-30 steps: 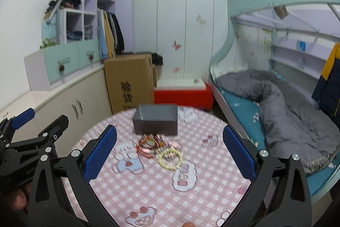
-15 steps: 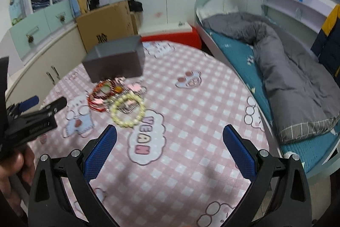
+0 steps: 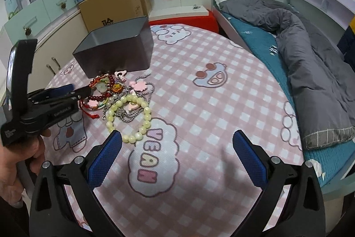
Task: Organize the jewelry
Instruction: 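Lower the left tool onto the red string bracelet and close it, then close the right tool on the pale green bead bracelet while the left tool holds the red bracelet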
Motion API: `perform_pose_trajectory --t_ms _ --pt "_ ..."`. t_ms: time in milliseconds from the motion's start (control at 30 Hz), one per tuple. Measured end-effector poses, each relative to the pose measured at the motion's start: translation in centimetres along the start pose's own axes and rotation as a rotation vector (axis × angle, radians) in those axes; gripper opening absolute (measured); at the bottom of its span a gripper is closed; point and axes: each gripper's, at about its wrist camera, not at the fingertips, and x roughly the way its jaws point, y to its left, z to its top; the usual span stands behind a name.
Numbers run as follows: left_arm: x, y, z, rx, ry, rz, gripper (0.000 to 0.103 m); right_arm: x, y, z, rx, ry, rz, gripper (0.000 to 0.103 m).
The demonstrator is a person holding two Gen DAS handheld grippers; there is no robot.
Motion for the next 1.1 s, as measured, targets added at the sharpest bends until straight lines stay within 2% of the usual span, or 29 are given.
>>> perform_pose_trajectory --t_ms 33,67,167,367,600,833,900,967,1100 --pt "-0.1 -0.1 0.0 0.014 -0.002 -0.005 0.024 0.1 0.1 0.1 -0.002 0.003 0.001 0.096" --pt "-0.2 -0.2 -0.2 0.034 -0.007 -0.021 0.014 0.2 0.1 0.2 -0.002 0.006 0.002 0.096" --pt "-0.9 0.2 -0.4 0.039 -0.025 -0.070 0.007 0.4 0.0 0.5 0.002 0.009 0.006 0.096" --pt "-3.7 2.1 -1.0 -0.007 -0.085 -0.130 0.005 0.5 0.1 1.0 0.002 0.009 0.022 0.096" --pt "-6.6 3.7 -2.4 -0.042 -0.135 -0.137 0.005 1.3 0.6 1.1 -0.029 0.011 0.045 0.095" --pt "-9.0 5.0 -3.5 -0.070 -0.170 -0.153 0.005 4.4 2.3 1.6 -0.100 0.064 0.079 0.048" --pt "-9.4 5.3 -3.7 -0.075 -0.180 -0.154 0.005 5.3 3.0 1.6 -0.147 0.071 0.043 0.034" --pt "-9.8 5.6 -3.7 -0.078 -0.190 -0.153 0.005 5.2 3.5 1.6 -0.183 0.069 0.058 0.008" --pt "-10.6 6.0 -3.6 -0.084 -0.208 -0.155 0.005 3.7 3.5 1.8 -0.194 0.037 0.083 0.008"
